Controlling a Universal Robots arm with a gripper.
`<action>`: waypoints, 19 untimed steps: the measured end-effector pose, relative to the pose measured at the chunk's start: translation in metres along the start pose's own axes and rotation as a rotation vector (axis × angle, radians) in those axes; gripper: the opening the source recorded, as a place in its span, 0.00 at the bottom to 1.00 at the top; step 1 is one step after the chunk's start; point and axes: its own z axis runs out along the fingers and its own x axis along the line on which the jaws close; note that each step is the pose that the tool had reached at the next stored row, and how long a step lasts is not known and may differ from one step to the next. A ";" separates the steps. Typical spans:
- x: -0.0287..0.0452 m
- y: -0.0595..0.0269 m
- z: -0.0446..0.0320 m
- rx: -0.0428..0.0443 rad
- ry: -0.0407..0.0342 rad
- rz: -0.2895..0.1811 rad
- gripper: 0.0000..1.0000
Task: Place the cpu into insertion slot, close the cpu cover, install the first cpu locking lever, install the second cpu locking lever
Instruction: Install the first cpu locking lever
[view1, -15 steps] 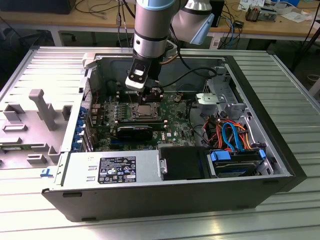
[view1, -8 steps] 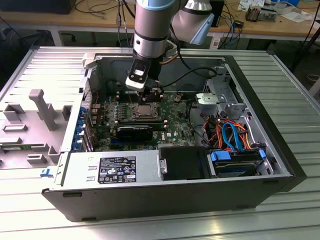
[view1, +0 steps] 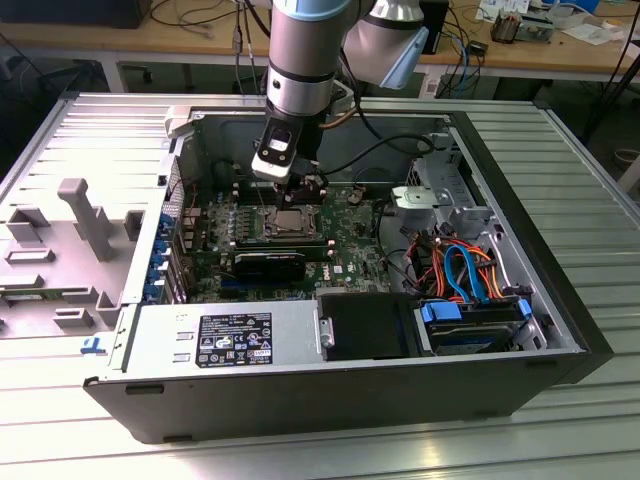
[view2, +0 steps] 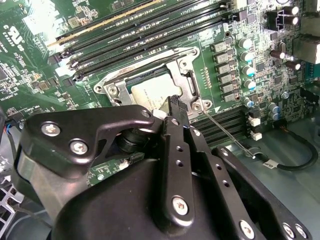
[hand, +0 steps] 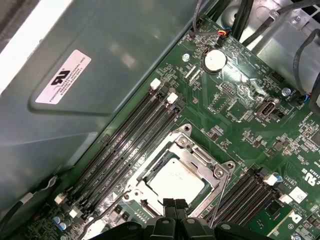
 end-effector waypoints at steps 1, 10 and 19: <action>0.0000 0.0000 0.0000 0.0001 -0.0001 -0.001 0.11; 0.0000 0.0000 0.0000 0.0011 -0.0008 -0.014 0.11; 0.0000 0.0000 0.0000 0.0020 -0.0015 -0.025 0.11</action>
